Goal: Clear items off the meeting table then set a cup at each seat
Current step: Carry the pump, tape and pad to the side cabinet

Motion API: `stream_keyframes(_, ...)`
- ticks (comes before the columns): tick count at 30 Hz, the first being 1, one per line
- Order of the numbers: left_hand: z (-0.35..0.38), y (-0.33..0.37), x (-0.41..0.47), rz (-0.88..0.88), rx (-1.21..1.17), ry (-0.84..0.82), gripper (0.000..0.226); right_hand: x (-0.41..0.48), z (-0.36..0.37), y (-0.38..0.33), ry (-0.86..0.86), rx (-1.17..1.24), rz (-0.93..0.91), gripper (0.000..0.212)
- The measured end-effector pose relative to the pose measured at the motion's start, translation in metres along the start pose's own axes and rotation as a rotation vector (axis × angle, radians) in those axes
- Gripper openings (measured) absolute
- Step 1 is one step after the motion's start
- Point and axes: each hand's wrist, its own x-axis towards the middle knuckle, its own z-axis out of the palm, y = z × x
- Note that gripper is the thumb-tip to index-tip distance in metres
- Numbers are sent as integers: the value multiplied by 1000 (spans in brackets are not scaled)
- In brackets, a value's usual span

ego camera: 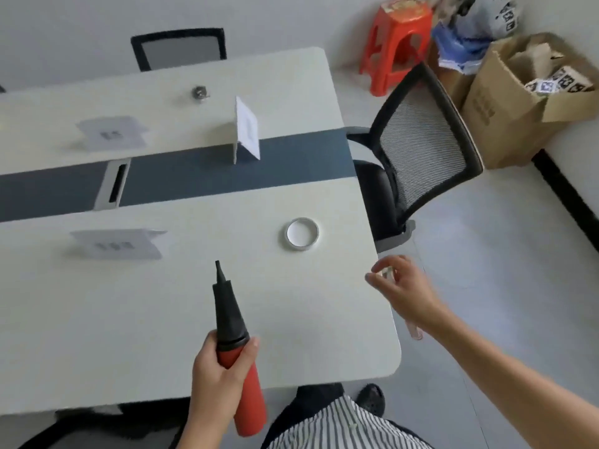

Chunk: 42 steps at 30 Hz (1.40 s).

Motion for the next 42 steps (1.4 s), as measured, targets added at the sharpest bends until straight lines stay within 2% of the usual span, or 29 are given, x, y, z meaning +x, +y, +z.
stream_keyframes(5, -14, -7, 27, -85, -39, 107, 14, 78, 62, -43, -134, -311, -133, 25)
stream_keyframes(12, -15, -1, 78, -137, -94, 154, 15, 161, 135, -46, -229, -755, -251, 40)
stream_keyframes(16, -12, 4, 90, -172, -122, 143, 20, 178, 150, -38, -237, -940, -333, 29)
stream_keyframes(20, -8, -1, 100, -215, -105, 167, 18, 184, 146, -34, -263, -997, -380, 20)
stream_keyframes(23, -2, 3, 105, -209, -100, 181, 16, 182, 133, -37, -240, -877, -454, 18)
stream_keyframes(26, 5, 15, 106, -181, -98, 176, 16, 173, 113, -46, -195, -578, -541, 13)
stream_keyframes(29, 11, 29, 104, -129, -102, 191, 15, 161, 90, -61, -258, -281, -388, 5)
stream_keyframes(33, 16, 45, 82, -76, -126, 258, 16, 140, 62, -72, -424, 99, -221, 8)
stream_keyframes(37, 26, 49, 37, -80, -146, 350, 19, 113, 39, -66, -542, 212, -135, 6)
stream_keyframes(42, 50, 30, -52, -138, -187, 524, 17, 69, 16, -41, -671, 144, -201, 7)
